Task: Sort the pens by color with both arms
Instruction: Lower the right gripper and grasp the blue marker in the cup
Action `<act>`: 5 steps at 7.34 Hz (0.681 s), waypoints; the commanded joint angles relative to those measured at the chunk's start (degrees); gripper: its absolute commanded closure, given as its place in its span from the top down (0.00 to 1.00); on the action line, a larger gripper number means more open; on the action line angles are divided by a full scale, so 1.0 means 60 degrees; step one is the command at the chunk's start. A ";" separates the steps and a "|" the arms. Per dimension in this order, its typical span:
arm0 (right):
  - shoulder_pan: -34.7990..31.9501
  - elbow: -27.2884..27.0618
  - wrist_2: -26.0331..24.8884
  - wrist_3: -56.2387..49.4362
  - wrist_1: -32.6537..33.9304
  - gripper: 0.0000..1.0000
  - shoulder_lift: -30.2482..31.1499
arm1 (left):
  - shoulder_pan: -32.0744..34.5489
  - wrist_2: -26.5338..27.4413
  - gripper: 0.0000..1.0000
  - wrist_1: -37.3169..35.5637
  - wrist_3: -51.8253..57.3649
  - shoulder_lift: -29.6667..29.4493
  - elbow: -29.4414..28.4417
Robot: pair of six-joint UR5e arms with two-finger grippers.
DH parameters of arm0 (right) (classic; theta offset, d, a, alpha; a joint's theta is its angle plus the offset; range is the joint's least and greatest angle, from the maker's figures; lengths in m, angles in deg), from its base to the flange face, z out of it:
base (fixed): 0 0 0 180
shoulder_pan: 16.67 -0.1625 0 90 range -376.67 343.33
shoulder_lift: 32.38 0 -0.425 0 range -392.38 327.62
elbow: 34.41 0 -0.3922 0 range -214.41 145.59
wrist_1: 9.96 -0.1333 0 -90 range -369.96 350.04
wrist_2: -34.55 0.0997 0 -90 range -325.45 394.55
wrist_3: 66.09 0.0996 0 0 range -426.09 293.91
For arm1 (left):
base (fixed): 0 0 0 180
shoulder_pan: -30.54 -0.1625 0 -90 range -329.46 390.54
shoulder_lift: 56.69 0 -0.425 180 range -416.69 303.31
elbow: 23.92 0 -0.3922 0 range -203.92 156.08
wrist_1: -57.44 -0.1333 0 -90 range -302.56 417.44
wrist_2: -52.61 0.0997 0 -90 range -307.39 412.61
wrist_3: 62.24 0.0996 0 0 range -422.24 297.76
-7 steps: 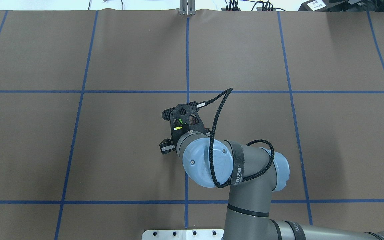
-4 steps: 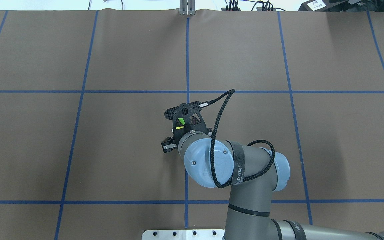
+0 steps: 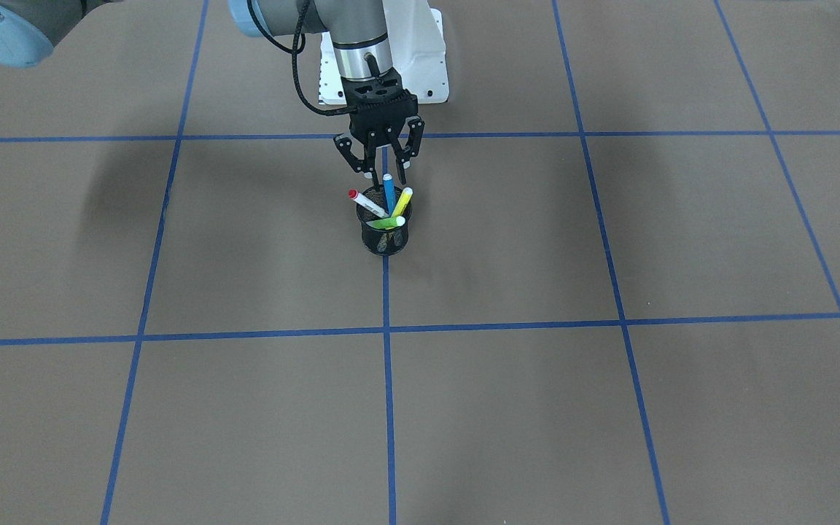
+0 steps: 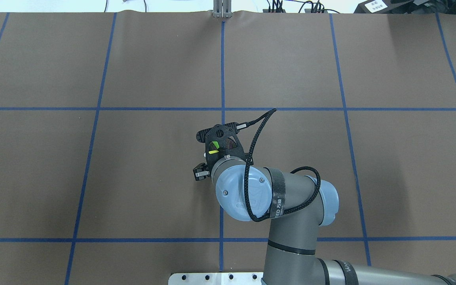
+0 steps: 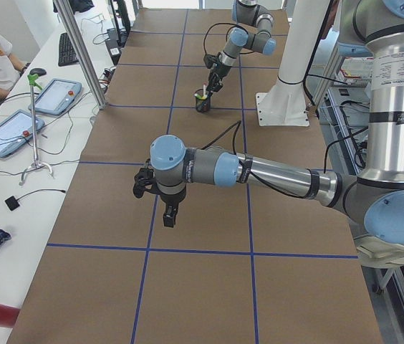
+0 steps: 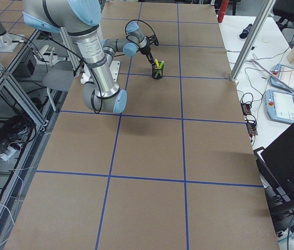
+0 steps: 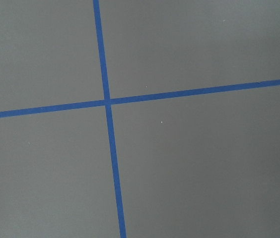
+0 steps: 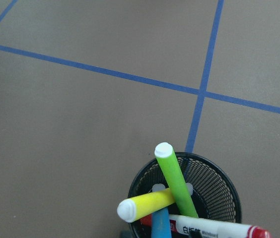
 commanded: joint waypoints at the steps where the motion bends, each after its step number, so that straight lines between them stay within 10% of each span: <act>1: 0.0010 0.0004 0.0000 0.0005 0.0000 0.34 0.0048 | 0.0001 0.0000 1.00 0.0000 0.0000 -0.0004 0.0017; 3: -0.0005 -0.0011 0.0000 0.0019 0.0000 0.00 0.0048 | 0.0001 -0.0015 1.00 -0.0015 -0.0014 -0.0004 0.0075; 5: -0.0005 -0.0229 0.0000 0.0019 0.0014 0.00 0.0034 | 0.0001 -0.0015 1.00 -0.0015 -0.0015 0.0010 0.0119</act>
